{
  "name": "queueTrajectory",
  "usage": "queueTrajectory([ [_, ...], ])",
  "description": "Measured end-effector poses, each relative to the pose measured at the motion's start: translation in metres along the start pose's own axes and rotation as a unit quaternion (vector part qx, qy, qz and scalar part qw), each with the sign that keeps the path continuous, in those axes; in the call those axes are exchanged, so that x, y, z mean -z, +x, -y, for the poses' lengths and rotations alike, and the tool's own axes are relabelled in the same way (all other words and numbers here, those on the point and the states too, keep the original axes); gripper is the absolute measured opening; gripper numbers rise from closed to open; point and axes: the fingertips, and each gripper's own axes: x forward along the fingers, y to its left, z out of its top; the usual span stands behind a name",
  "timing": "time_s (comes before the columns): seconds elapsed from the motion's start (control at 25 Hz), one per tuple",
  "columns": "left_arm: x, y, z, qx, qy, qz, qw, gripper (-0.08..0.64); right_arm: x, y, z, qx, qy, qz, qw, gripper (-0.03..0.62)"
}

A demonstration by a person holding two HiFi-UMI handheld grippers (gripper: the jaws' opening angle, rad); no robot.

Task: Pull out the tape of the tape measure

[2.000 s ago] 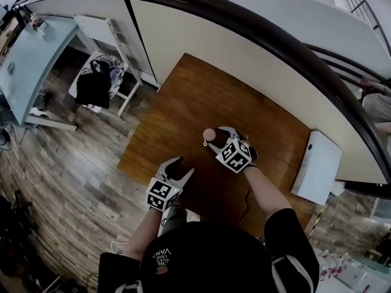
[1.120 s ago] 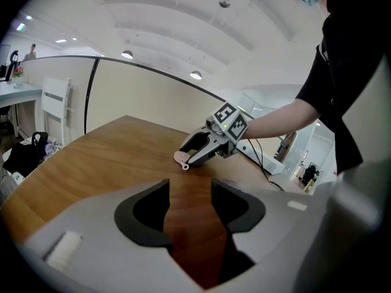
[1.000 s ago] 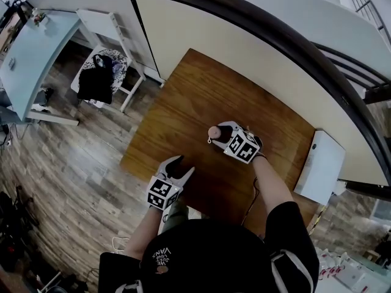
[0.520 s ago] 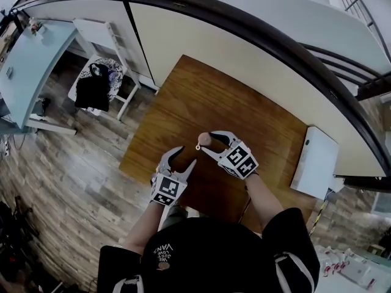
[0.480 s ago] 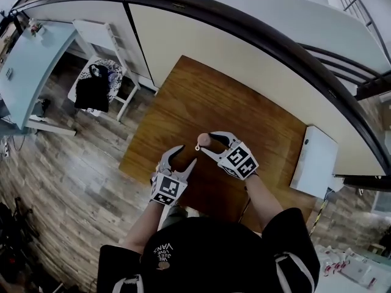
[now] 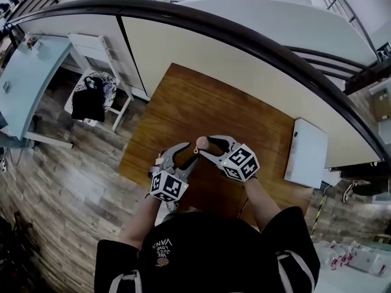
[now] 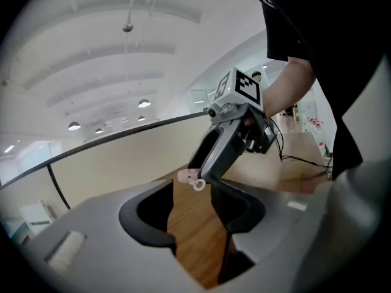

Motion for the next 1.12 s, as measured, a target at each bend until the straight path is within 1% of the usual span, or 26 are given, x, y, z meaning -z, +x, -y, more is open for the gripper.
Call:
queueTrajectory([
  [0.12, -0.008, 0.000, 0.011, 0.018, 0.028, 0.001, 0.9995, 0.174, 0.002, -0.008, -0.005, 0.007, 0.003, 0.002, 1.000, 0.216],
  [0.28, -0.016, -0.006, 0.019, 0.036, 0.058, 0.005, 0.9977, 0.104, -0.003, -0.017, -0.012, 0.010, -0.004, 0.009, 1.000, 0.216],
  [0.4, -0.021, -0.011, 0.018, 0.033, 0.064, 0.008, 0.9974, 0.055, -0.005, -0.020, -0.018, 0.011, -0.011, 0.009, 1.000, 0.216],
  [0.52, -0.025, -0.017, 0.014, 0.028, 0.061, 0.012, 0.9977, 0.021, -0.008, -0.021, -0.020, 0.028, -0.015, 0.010, 0.999, 0.216],
  [0.6, -0.027, -0.021, 0.011, 0.028, 0.049, 0.017, 0.9982, 0.018, -0.010, -0.022, -0.017, 0.046, -0.009, 0.016, 0.999, 0.216],
  [0.8, -0.028, -0.031, 0.007, 0.029, 0.002, 0.028, 0.9992, 0.015, -0.013, -0.026, -0.004, 0.095, 0.012, 0.023, 0.995, 0.216],
  [1.0, -0.026, -0.041, 0.005, 0.034, -0.046, 0.039, 0.9976, 0.014, -0.009, -0.033, 0.019, 0.144, 0.021, 0.005, 0.989, 0.216],
  [1.12, -0.020, -0.048, 0.004, 0.036, -0.073, 0.039, 0.9959, 0.014, -0.002, -0.037, 0.032, 0.165, 0.031, -0.008, 0.986, 0.216],
])
